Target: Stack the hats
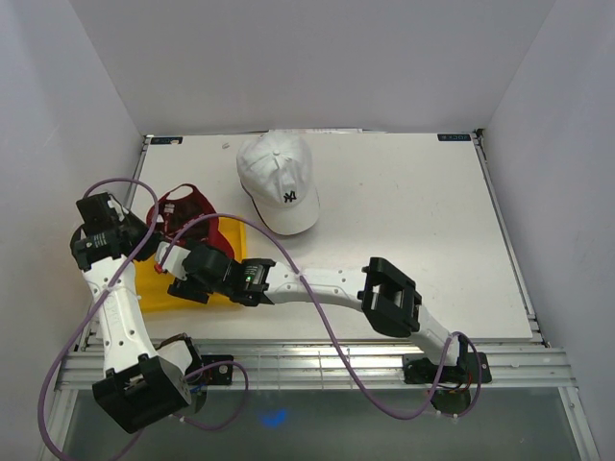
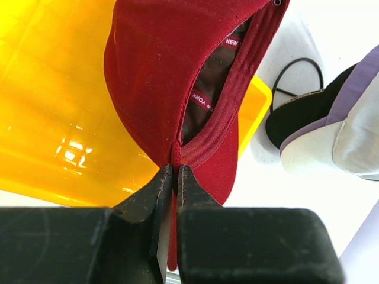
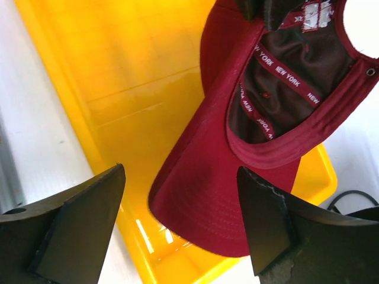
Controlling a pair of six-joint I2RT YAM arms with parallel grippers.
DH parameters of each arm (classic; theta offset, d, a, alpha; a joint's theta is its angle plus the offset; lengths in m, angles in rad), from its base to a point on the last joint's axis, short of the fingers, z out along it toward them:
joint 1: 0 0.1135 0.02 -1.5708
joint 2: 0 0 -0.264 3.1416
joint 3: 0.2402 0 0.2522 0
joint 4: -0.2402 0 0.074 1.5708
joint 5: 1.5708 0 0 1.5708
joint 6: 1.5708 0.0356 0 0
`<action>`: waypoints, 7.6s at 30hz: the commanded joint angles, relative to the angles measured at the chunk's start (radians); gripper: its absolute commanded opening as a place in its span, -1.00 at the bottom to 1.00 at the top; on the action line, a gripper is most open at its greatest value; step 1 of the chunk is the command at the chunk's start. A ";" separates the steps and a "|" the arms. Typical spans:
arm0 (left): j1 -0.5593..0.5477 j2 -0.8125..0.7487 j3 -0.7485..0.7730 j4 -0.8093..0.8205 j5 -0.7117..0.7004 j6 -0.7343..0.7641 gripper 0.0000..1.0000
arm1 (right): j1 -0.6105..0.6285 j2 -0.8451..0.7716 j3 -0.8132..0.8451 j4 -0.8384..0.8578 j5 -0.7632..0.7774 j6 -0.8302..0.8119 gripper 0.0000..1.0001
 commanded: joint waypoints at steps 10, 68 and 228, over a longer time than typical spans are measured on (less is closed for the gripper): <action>-0.024 -0.029 0.021 -0.003 0.006 0.007 -1.00 | 0.000 0.027 0.031 0.109 0.099 -0.057 0.05; -0.076 -0.107 0.212 0.271 0.075 -0.268 0.26 | -0.750 -0.568 -0.454 0.838 -0.433 1.840 -0.84; -0.587 0.606 0.118 0.991 -0.320 -0.381 0.04 | -0.980 -0.223 -0.904 0.738 -0.970 1.590 -0.84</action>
